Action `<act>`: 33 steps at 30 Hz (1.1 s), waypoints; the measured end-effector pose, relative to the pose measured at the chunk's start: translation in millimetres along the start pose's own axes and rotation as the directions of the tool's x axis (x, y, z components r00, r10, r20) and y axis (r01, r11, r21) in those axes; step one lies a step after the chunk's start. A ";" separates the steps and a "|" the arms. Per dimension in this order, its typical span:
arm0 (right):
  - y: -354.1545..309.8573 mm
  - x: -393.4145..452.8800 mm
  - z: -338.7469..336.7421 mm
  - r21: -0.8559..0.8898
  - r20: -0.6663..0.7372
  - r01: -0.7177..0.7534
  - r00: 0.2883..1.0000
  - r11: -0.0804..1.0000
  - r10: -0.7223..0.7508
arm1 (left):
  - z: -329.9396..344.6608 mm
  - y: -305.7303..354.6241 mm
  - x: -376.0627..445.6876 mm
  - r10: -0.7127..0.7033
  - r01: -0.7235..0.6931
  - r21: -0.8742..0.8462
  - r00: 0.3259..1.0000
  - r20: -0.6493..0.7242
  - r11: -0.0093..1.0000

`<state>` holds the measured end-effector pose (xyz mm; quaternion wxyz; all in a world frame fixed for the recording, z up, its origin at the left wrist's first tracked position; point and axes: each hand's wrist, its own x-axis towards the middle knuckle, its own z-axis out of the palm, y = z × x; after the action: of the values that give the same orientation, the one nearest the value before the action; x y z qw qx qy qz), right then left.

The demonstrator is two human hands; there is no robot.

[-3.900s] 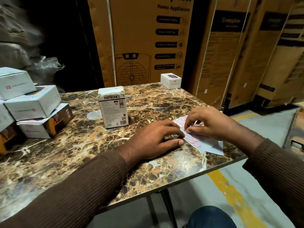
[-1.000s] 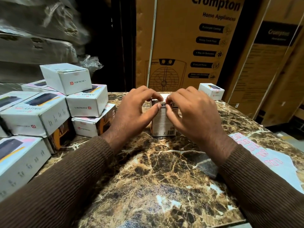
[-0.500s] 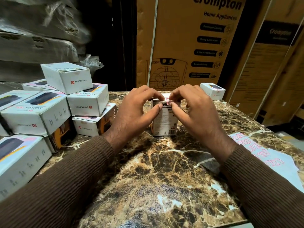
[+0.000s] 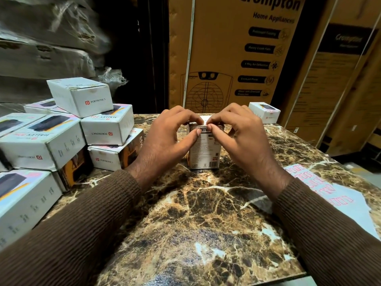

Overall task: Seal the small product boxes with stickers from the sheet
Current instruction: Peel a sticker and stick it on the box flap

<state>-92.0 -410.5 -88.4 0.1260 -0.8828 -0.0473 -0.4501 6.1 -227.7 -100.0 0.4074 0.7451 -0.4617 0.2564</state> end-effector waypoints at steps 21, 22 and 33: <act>1.5 -3.2 -2.0 0.155 -0.020 -0.025 0.999 0.988 0.029 | -0.4 -0.5 -1.1 0.002 -0.002 -0.002 1.000 -0.014 1.000; 1.7 -3.1 -1.0 0.147 -0.015 -0.016 1.000 0.989 0.018 | -0.3 -0.4 -1.5 0.001 -0.001 -0.005 1.000 -0.016 1.000; 3.2 -1.5 -0.3 0.126 -0.002 0.000 1.000 0.992 0.000 | -0.3 1.4 -3.5 0.008 -0.009 -0.011 1.000 -0.018 1.000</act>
<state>-92.5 -413.6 -90.0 0.1817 -0.8726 -0.0756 -0.4471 3.2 -226.2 -101.9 0.4147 0.7384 -0.4626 0.2622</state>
